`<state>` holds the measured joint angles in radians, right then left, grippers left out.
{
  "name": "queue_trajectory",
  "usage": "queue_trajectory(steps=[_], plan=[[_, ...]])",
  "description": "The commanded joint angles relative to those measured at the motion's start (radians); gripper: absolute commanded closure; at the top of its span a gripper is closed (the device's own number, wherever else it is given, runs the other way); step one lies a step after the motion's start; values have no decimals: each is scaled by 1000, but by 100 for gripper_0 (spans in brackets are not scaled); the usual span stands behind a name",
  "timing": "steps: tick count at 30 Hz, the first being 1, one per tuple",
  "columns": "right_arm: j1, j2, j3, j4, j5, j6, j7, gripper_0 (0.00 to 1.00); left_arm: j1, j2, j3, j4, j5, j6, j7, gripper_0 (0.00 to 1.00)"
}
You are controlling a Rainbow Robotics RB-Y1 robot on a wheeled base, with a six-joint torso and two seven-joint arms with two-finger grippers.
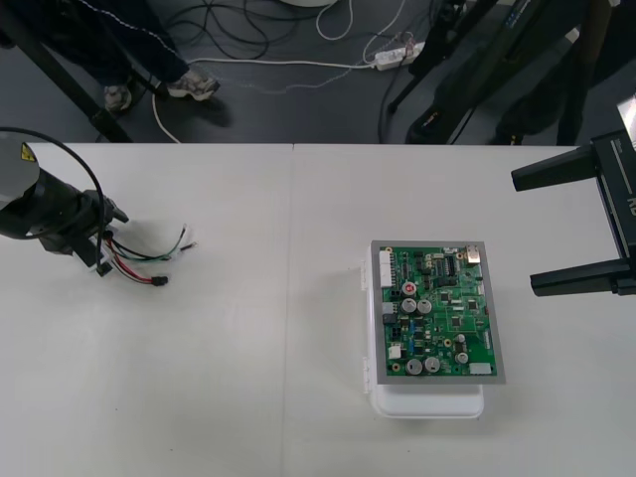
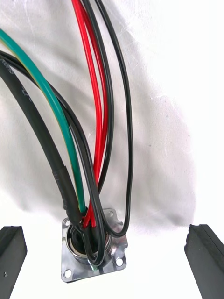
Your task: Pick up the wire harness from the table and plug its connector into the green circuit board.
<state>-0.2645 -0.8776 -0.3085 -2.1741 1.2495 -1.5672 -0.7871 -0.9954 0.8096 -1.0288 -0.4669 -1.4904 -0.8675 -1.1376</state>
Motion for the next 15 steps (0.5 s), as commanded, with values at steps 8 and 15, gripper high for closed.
queue_trajectory(steps=[8, 15], plan=[[-10, -32, -27, -13, 2, -4, -57, 0, -20, -18, -11, -1, -2, 70, -93, 0], [-10, -32, -27, -13, 2, -4, -57, 0, -20, -26, -11, 4, -16, 70, -88, 0]])
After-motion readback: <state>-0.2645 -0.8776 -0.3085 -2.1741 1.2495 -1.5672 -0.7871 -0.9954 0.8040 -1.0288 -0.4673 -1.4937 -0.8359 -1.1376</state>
